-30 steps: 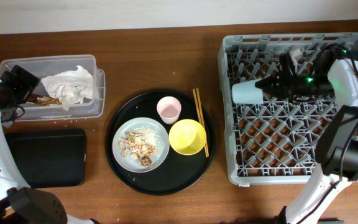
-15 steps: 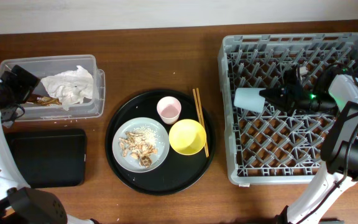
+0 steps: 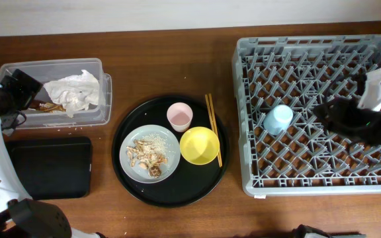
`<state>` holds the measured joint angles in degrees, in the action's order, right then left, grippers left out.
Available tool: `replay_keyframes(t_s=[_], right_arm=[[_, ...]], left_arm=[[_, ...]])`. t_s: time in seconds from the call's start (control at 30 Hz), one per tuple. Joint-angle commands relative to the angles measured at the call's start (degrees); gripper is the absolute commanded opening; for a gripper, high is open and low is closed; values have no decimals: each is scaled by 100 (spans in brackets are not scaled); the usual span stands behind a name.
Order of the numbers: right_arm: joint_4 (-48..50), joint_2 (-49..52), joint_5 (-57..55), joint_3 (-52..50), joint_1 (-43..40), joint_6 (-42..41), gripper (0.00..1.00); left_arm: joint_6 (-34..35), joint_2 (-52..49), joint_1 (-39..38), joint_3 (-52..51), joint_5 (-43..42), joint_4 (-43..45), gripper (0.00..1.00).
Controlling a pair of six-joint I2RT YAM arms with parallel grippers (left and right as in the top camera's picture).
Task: Sort waste into correct bins and load items into the dishwasher rack
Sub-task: 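Grasp the yellow bowl with the right gripper and carry it to rack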
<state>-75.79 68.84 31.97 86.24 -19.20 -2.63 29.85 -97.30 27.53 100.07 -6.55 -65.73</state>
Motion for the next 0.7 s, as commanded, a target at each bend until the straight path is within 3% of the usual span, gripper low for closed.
replay_keyframes(t_s=[0.0, 0.1, 0.17, 0.23, 0.3, 0.47, 0.67], right_arm=[[223, -286, -352, 2, 1871, -361, 48], [756, 358, -2896, 0, 4524, -1941, 51], [1121, 1062, -3316, 0, 5403, -2256, 51], [1655, 2376, -3364, 2, 6129, -2341, 51], [1915, 3565, -3462, 2, 6472, -2339, 51], [2138, 4607, -3595, 0, 6758, -2494, 51], [2356, 4684, -3545, -138, 6771, -2920, 22]], left_arm=[[31, 15, 39, 37, 39, -2, 99], [31, 15, 39, 37, 39, -2, 99], [31, 15, 39, 37, 39, -2, 99], [31, 15, 39, 37, 39, 0, 99], [31, 15, 39, 37, 39, -2, 99], [31, 15, 39, 37, 39, -2, 99], [31, 15, 39, 37, 39, -2, 99]])
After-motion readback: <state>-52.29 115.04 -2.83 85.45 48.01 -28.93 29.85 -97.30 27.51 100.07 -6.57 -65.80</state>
